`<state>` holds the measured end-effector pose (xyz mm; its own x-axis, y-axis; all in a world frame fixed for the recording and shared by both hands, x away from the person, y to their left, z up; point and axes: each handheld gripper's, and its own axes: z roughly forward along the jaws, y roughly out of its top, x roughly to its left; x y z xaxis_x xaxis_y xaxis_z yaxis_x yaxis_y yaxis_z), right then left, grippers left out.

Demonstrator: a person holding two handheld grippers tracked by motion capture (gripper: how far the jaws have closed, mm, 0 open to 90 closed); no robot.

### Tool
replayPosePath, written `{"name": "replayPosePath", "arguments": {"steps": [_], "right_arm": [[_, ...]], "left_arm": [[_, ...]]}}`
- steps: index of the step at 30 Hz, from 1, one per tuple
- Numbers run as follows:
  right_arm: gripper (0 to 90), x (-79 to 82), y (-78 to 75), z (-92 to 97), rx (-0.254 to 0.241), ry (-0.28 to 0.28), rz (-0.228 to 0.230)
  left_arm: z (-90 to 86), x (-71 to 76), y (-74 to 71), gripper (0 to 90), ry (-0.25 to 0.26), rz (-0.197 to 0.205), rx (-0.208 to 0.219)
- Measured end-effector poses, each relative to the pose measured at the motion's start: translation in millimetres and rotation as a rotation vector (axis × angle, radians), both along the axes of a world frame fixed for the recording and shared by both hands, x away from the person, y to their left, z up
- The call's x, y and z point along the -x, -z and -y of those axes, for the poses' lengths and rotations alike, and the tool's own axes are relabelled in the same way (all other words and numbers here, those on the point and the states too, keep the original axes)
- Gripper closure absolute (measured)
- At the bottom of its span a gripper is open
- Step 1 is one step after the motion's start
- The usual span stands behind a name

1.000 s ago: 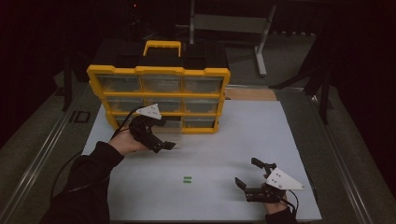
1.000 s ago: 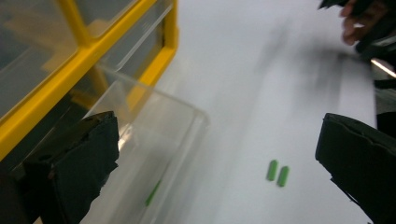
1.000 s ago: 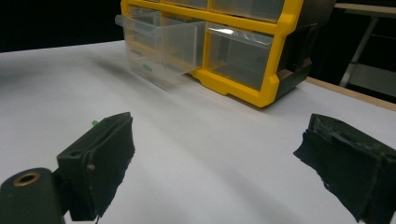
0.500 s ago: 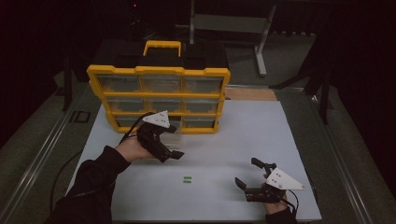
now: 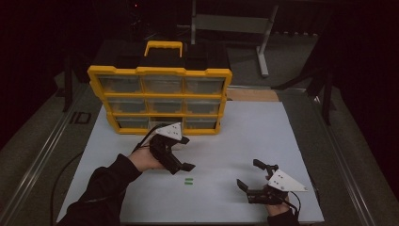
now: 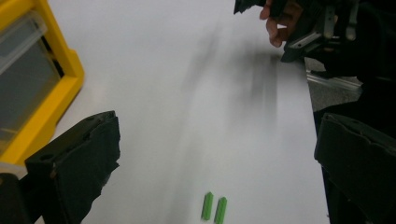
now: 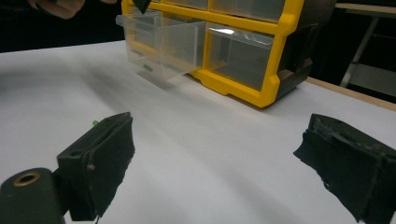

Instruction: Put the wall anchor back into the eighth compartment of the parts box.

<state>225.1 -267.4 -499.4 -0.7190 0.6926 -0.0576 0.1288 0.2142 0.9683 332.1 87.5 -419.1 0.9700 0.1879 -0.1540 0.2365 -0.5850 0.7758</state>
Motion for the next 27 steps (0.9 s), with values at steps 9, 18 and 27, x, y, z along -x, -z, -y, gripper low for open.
{"name": "replayPosePath", "arguments": {"steps": [9,18,27], "right_arm": [[8.6,0.1,-0.3,0.2,0.0,-0.001,0.002],[8.6,-0.1,0.3,-0.3,0.0,-0.004,-0.002],[8.6,-0.5,0.8,-0.6,0.005,-0.002,-0.002]], "left_arm": [[5.7,4.1,22.5,0.4,0.018,-0.021,-0.016],[6.3,8.7,49.6,4.0,0.037,-0.052,-0.051],[3.8,11.0,72.1,18.6,0.055,-0.047,-0.052]]}}
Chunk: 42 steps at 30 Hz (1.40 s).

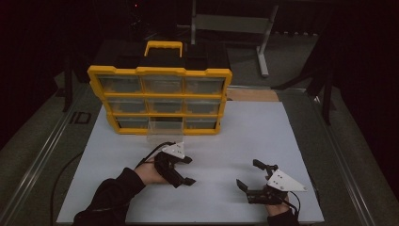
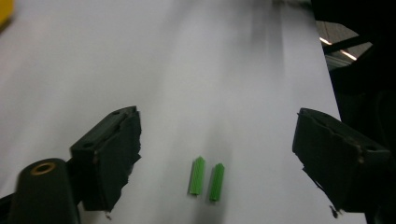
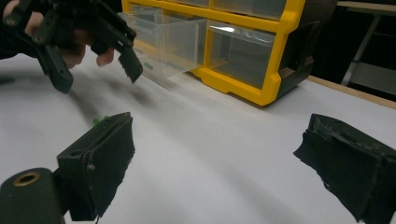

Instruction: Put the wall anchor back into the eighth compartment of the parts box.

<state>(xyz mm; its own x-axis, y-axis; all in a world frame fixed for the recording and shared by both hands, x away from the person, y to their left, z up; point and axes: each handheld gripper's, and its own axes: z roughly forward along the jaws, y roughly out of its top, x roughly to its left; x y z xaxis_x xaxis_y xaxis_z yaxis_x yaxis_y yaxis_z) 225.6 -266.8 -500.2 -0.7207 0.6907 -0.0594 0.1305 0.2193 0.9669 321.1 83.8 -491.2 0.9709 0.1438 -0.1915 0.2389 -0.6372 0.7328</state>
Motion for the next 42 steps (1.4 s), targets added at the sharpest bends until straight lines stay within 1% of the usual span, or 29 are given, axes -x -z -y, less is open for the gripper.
{"name": "replayPosePath", "arguments": {"steps": [3,4,5,6,7,9,10,12,14,17,20,22,23,26,31,36,37,42], "right_arm": [[8.6,0.1,0.0,0.0,-0.001,0.001,0.0],[8.6,0.1,-0.1,0.0,0.0,0.0,0.0],[8.6,0.1,-0.1,0.2,0.0,0.001,0.0],[8.6,0.1,0.0,0.2,0.0,0.001,0.0],[8.6,0.1,0.0,0.1,0.0,0.0,-0.001],[8.6,0.0,0.0,0.1,0.0,0.0,-0.001],[8.6,-0.1,0.1,0.0,0.001,-0.001,0.0],[8.6,-0.1,0.1,-0.1,0.002,0.0,-0.002],[8.6,-0.1,0.0,0.0,0.001,0.0,0.0],[8.6,-0.1,0.3,0.0,0.002,0.001,-0.006],[8.6,-0.2,0.3,0.0,0.001,0.002,-0.007],[8.6,-0.2,0.2,0.1,0.001,0.002,-0.006],[8.6,-0.2,0.2,0.1,0.001,0.003,-0.006],[8.6,-0.2,0.3,0.1,0.0,0.003,-0.007],[8.6,-0.3,0.5,-0.3,0.002,0.001,-0.008],[8.6,-0.3,0.5,-0.2,0.001,0.002,-0.009],[8.6,-0.3,0.6,-0.4,0.002,0.001,-0.01],[8.6,-0.1,0.0,0.1,0.0,0.003,-0.006]], "left_arm": [[-0.6,0.3,4.3,25.9,0.0,0.001,-0.003],[-1.2,0.5,7.3,25.9,-0.004,0.01,-0.015],[-1.4,0.3,8.2,32.1,-0.004,0.01,-0.018],[-1.4,0.3,9.8,33.4,-0.01,0.012,-0.029],[-1.5,0.3,11.2,36.9,-0.008,0.014,-0.036],[-1.4,0.3,12.2,42.0,-0.007,0.017,-0.039],[-0.8,0.2,14.5,42.0,-0.013,0.013,-0.054],[0.5,0.2,16.8,50.1,-0.024,0.022,-0.075],[0.8,0.5,18.7,53.9,-0.018,0.017,-0.075],[2.0,0.9,21.2,61.6,-0.011,0.023,-0.095],[3.7,1.7,24.0,67.8,0.004,0.035,-0.121],[4.5,2.3,24.7,69.7,0.008,0.041,-0.123],[5.0,2.9,25.0,72.6,0.01,0.045,-0.127],[5.6,3.1,24.8,75.4,0.013,0.051,-0.133],[6.2,1.0,24.6,83.6,0.016,0.06,-0.144],[6.1,-0.2,24.8,84.3,0.016,0.051,-0.141],[5.6,-1.7,24.5,84.7,0.017,0.036,-0.139],[4.3,-3.0,21.4,84.8,0.029,0.029,-0.133]]}}
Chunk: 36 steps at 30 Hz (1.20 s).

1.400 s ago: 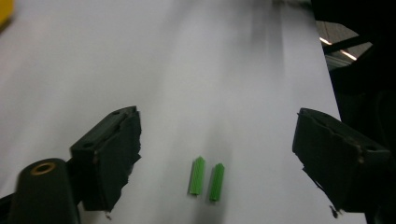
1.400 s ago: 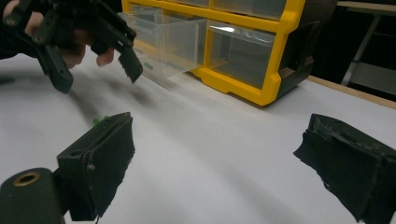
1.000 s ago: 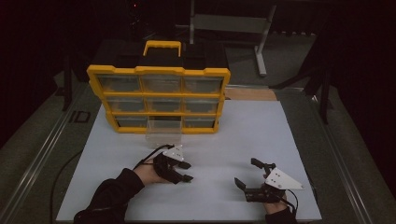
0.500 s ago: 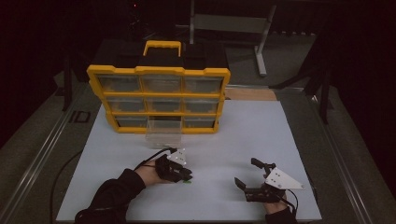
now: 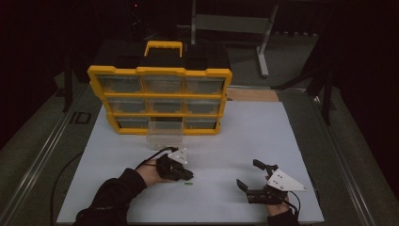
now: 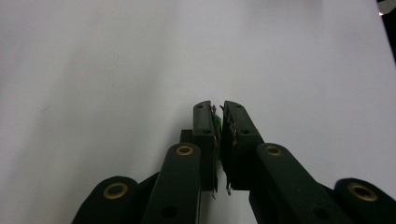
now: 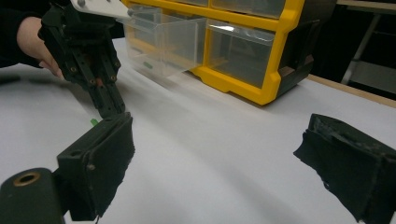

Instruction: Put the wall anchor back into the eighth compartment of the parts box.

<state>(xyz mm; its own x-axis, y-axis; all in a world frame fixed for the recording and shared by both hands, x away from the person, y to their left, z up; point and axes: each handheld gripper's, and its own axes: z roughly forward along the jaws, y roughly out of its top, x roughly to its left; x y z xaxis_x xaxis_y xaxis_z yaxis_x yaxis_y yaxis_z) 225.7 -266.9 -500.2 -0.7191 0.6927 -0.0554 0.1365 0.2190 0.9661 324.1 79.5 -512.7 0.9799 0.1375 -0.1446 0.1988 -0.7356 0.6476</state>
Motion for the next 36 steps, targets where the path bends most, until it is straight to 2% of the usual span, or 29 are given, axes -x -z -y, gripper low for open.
{"name": "replayPosePath", "arguments": {"steps": [5,20,21,24,25,26,27,28,29,30,31,32,33,36], "right_arm": [[8.6,-0.1,0.3,-0.4,0.001,0.0,-0.003],[8.6,0.1,-0.4,0.3,-0.001,0.002,0.002],[8.6,0.1,-0.4,0.0,0.001,0.0,0.003],[8.6,0.2,-0.4,-0.4,0.004,0.0,0.004],[8.6,0.2,-0.5,-0.3,0.003,0.0,0.004],[8.6,0.2,-0.5,-0.3,0.003,0.0,0.004],[8.6,0.2,-0.5,-0.1,0.002,0.001,0.004],[8.6,0.2,-0.5,-0.1,0.002,0.001,0.004],[8.6,0.2,-0.5,0.0,0.002,0.001,0.004],[8.6,0.2,-0.4,-0.1,0.003,0.001,0.004],[8.6,0.2,-0.5,-0.1,0.003,0.001,0.004],[8.6,0.2,-0.5,-0.1,0.003,0.001,0.004],[8.6,0.3,-0.6,-0.1,0.002,0.001,0.004],[8.6,0.3,-0.6,0.1,0.002,0.002,0.005]], "left_arm": [[-2.6,-0.5,-14.0,84.8,0.015,0.007,-0.008],[-20.9,-6.6,-52.9,84.7,0.002,0.041,0.01],[-25.2,-8.7,-60.1,84.7,-0.005,0.044,0.017],[-28.4,-10.3,-66.2,84.7,-0.012,0.049,0.026],[-32.0,-12.2,-73.7,84.7,-0.015,0.059,0.032],[-32.0,-12.2,-73.7,84.8,-0.015,0.059,0.032],[-35.0,-14.0,-80.8,84.7,-0.017,0.067,0.039],[-35.0,-14.0,-80.8,84.7,-0.017,0.067,0.039],[-37.9,-16.4,-87.9,84.8,-0.021,0.074,0.041],[-37.9,-16.4,-87.9,84.7,-0.021,0.074,0.041],[-40.6,-18.1,-95.0,84.7,-0.025,0.086,0.044],[-40.6,-18.1,-95.0,84.7,-0.025,0.086,0.044],[-43.9,-20.2,-102.2,84.8,-0.026,0.092,0.051],[-47.2,-22.4,-109.8,84.7,-0.033,0.101,0.055]]}}
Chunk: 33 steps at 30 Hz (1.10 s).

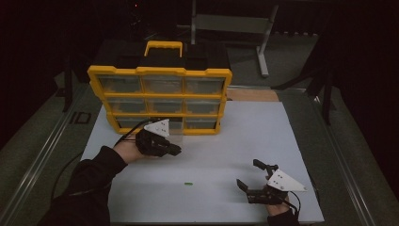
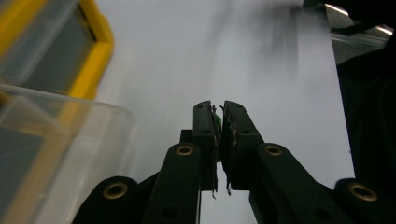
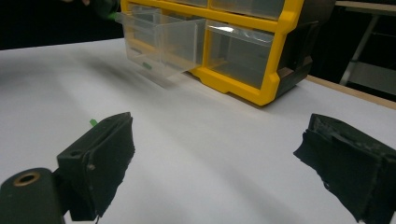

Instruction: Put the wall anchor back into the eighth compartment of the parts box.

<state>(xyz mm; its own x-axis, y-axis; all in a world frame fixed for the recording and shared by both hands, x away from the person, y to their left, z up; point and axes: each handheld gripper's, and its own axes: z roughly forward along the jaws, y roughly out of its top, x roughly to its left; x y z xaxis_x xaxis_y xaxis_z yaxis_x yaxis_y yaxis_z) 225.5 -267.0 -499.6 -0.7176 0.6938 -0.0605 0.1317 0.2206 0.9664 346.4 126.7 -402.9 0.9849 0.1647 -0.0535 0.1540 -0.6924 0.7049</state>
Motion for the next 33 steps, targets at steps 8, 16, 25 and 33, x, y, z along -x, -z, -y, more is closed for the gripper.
{"name": "replayPosePath", "arguments": {"steps": [8,16,25,33], "right_arm": [[8.6,-0.1,0.2,-0.3,0.002,0.0,-0.001],[8.6,-0.3,0.6,-0.7,0.004,-0.002,-0.002],[8.6,-0.4,0.7,-0.5,0.003,-0.001,-0.003],[8.6,-0.4,0.8,-0.7,0.003,-0.002,-0.004]], "left_arm": [[-10.8,-9.2,-23.0,84.7,-0.03,0.042,0.012],[-24.6,-23.0,-41.2,84.7,-0.07,0.066,0.051],[-39.1,-39.1,-46.6,84.7,-0.147,0.074,0.083],[-52.7,-50.4,-35.4,84.7,-0.233,0.053,0.112]]}}
